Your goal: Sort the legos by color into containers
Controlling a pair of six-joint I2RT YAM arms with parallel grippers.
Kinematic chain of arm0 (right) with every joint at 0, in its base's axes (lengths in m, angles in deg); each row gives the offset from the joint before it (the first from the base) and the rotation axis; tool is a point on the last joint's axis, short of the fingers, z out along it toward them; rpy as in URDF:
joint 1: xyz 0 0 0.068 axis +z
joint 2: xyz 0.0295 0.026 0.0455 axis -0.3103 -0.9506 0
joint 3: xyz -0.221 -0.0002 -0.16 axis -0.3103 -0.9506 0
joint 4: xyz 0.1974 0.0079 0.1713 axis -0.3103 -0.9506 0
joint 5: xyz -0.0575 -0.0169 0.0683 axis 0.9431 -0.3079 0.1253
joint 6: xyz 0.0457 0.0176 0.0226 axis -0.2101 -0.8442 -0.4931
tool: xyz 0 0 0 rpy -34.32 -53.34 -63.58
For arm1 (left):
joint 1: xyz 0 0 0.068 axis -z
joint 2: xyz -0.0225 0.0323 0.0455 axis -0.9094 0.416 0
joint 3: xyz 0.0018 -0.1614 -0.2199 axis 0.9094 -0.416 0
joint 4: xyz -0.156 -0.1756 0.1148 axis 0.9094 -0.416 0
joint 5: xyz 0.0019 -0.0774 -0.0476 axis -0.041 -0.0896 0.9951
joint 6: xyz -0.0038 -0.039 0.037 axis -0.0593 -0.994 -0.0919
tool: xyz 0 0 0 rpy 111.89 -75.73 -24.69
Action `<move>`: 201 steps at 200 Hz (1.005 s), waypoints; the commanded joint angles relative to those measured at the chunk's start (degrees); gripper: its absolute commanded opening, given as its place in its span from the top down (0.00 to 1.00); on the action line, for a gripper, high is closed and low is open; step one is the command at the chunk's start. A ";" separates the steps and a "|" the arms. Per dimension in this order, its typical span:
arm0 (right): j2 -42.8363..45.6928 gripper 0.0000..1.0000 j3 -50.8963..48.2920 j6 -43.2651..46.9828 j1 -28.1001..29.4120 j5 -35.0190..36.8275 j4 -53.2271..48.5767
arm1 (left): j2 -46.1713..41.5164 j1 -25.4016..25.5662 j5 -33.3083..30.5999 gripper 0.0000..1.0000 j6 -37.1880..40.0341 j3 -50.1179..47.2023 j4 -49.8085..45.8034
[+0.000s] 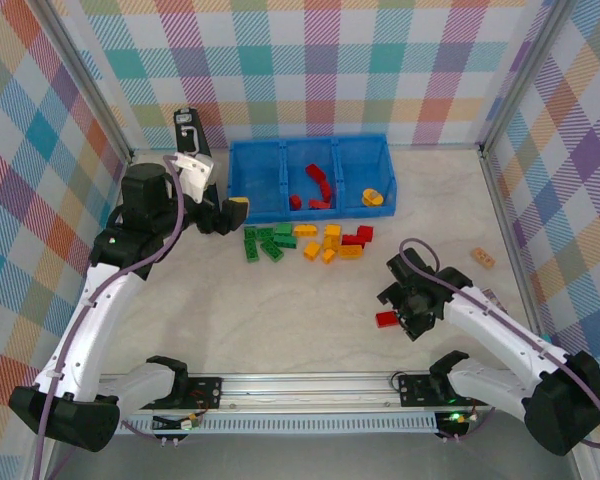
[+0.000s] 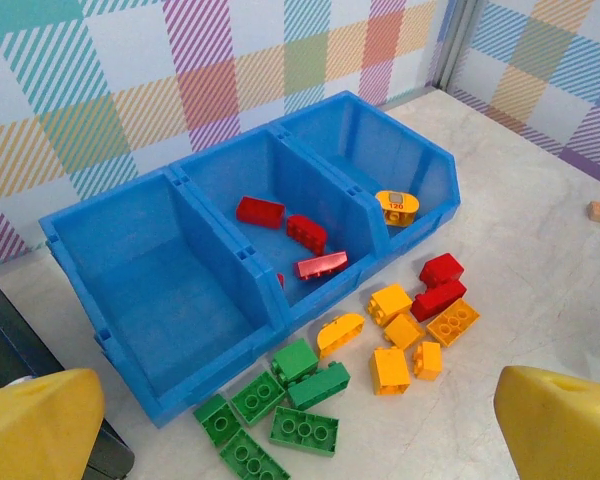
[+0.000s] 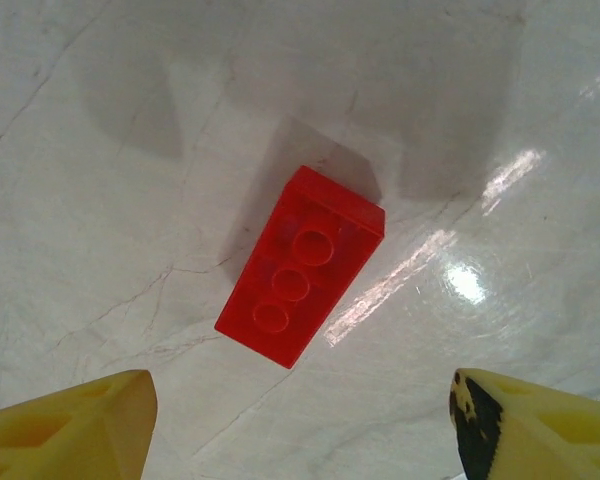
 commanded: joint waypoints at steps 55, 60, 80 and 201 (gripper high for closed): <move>3.27 0.21 -7.40 -17.97 1.16 -0.70 5.97 | -0.59 -0.66 -0.28 0.00 0.77 -0.47 1.31; 3.47 0.21 -7.56 -18.77 1.38 -0.07 5.77 | -0.48 -0.66 -0.28 0.00 0.78 -0.49 1.31; 4.18 0.21 -7.72 -19.98 1.54 2.15 6.30 | 0.01 -0.66 -0.28 0.00 0.77 -0.48 1.31; -4.34 0.30 -12.32 -23.25 1.41 0.35 17.48 | 2.24 -0.66 0.15 0.00 0.55 -0.30 1.06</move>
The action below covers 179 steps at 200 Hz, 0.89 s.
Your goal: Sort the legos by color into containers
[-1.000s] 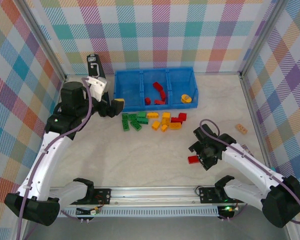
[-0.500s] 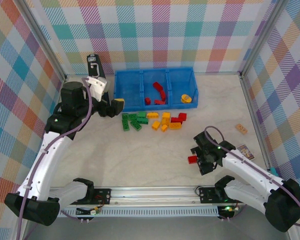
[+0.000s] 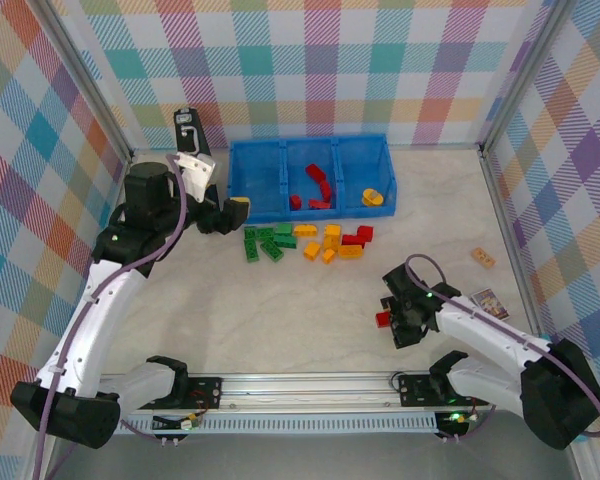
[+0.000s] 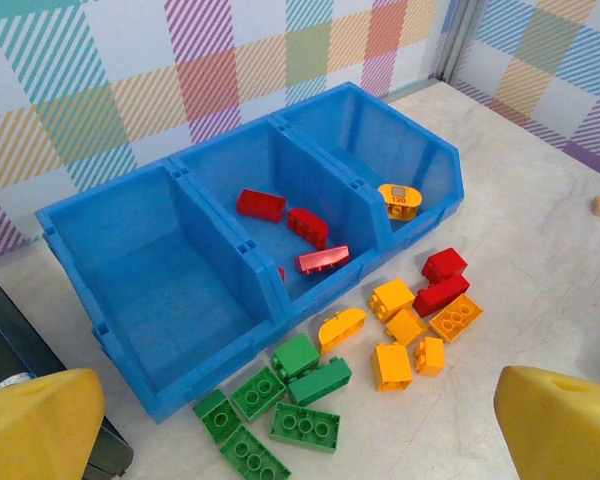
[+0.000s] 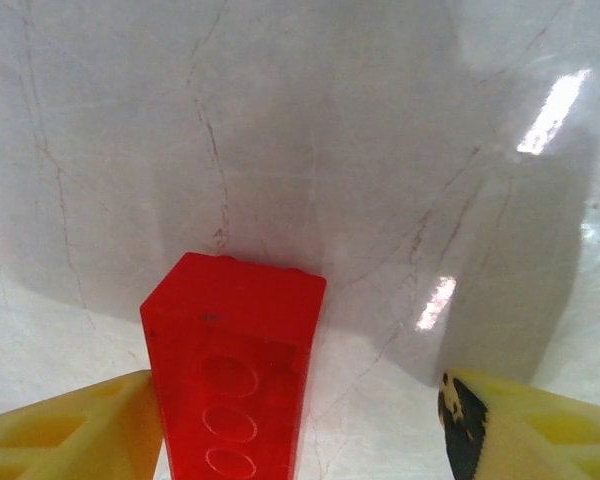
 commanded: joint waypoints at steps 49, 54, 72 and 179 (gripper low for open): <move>-5.37 0.56 -0.97 -0.70 0.30 -0.94 4.56 | 1.40 -0.69 -0.05 0.00 0.52 -0.34 1.04; -5.67 0.59 -0.77 -0.36 0.30 -0.74 4.54 | 1.40 -0.73 -0.06 0.00 0.51 -0.36 1.03; -6.92 0.68 1.17 2.58 -0.17 0.25 4.45 | 1.42 -0.75 -0.30 0.00 0.64 -0.36 1.03; -36.94 0.78 54.43 66.35 -9.81 7.09 5.51 | 0.43 -1.45 -2.40 0.00 1.54 -0.86 0.94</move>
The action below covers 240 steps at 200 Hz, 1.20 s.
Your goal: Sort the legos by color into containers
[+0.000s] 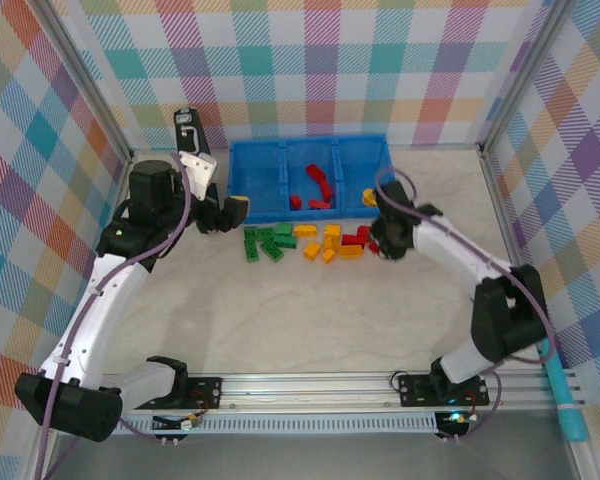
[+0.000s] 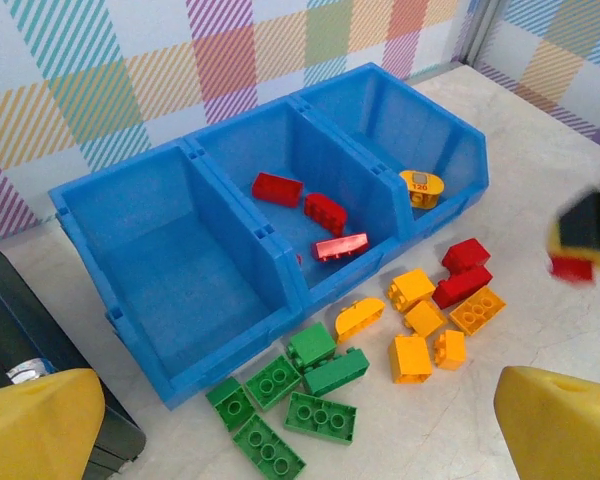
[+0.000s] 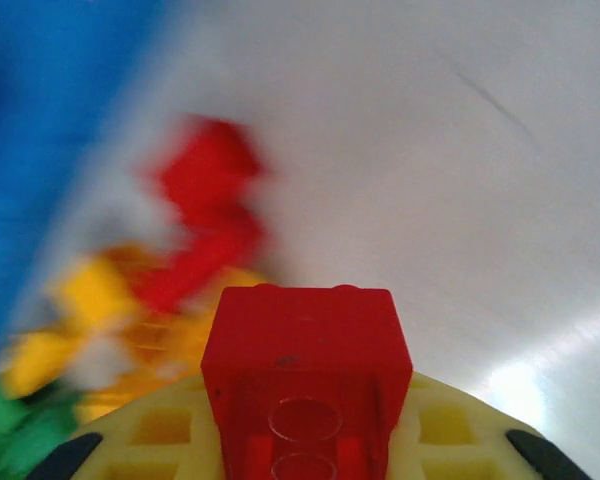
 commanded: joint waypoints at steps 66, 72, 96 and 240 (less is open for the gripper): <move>-28.07 0.75 35.66 53.45 3.42 -2.78 20.77 | -1.28 -1.19 -1.18 0.00 1.40 -0.62 0.60; -29.59 0.73 37.11 55.38 3.62 -3.23 21.57 | -1.26 -1.19 -1.32 0.00 1.47 -0.54 0.50; -35.59 0.73 43.08 60.74 4.15 -3.93 22.67 | -0.97 -1.28 -1.91 0.00 1.71 -0.46 0.32; -53.24 0.53 62.53 73.48 6.60 -4.89 11.50 | 2.18 -2.51 -0.81 0.00 1.32 -0.48 0.67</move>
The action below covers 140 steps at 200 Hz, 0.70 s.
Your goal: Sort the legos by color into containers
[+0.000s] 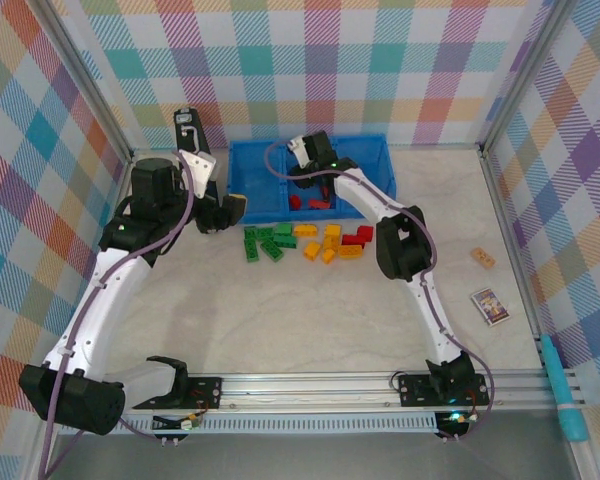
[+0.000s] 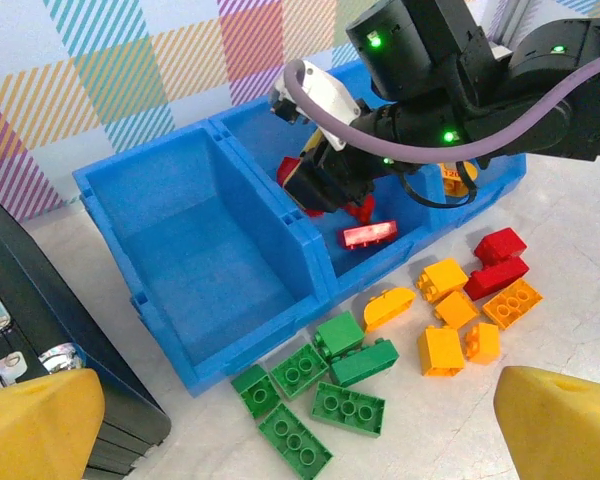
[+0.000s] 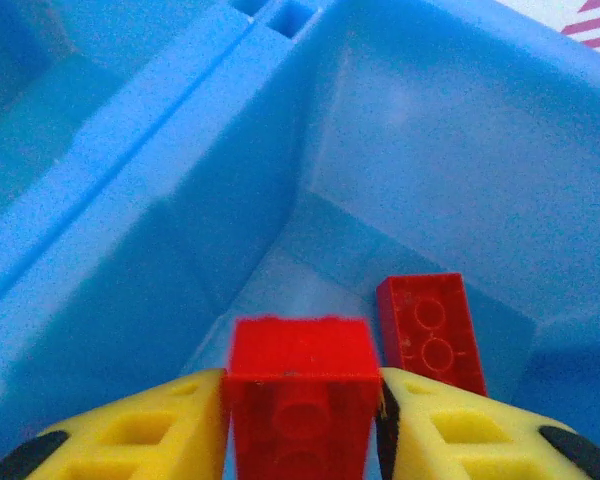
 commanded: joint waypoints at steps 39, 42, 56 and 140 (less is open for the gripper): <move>4.45 0.44 1.07 2.48 0.29 -2.46 -4.18 | 0.45 -1.05 0.66 0.00 0.12 -0.27 0.60; 5.19 0.44 0.59 2.65 0.27 -2.55 -4.28 | 0.45 -1.15 0.74 0.00 0.09 -0.38 0.61; 9.39 0.42 -2.59 3.55 0.29 -3.37 -4.29 | 0.46 -1.14 0.95 0.00 0.08 -0.51 0.86; 34.48 0.33 -23.90 2.57 -2.20 -3.72 -17.37 | 0.23 -1.44 2.22 0.00 -0.37 -0.89 1.49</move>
